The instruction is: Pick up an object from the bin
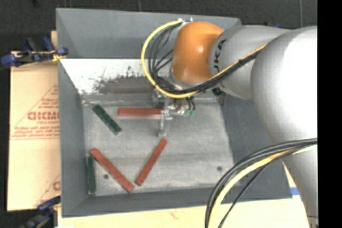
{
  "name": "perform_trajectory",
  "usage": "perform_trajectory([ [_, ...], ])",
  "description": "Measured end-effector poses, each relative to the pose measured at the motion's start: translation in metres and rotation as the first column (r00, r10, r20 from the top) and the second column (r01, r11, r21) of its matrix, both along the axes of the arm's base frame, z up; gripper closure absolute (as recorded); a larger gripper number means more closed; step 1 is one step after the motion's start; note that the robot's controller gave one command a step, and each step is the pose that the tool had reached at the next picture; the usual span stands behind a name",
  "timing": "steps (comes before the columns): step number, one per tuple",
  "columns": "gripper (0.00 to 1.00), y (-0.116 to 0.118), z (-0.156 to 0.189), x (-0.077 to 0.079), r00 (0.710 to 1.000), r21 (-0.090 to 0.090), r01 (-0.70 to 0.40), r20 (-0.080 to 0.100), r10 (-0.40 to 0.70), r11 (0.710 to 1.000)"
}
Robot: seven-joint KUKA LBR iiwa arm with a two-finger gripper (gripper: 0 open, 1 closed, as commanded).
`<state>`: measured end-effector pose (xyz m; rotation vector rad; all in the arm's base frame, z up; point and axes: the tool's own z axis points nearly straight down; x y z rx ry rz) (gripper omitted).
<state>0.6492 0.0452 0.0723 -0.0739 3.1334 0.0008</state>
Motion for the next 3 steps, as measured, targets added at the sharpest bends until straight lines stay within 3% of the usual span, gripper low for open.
perform_trajectory([
  [1, 1.00, 0.000, 0.001, 0.001, 1.000, 0.001, -0.001, 0.003, 0.001, 1.000],
  [2, 1.00, 0.000, 0.001, 0.001, 1.000, 0.001, -0.001, 0.003, 0.001, 1.000],
  [3, 1.00, -0.001, 0.195, 0.005, 1.000, -0.002, -0.007, 0.006, 0.007, 1.000],
])
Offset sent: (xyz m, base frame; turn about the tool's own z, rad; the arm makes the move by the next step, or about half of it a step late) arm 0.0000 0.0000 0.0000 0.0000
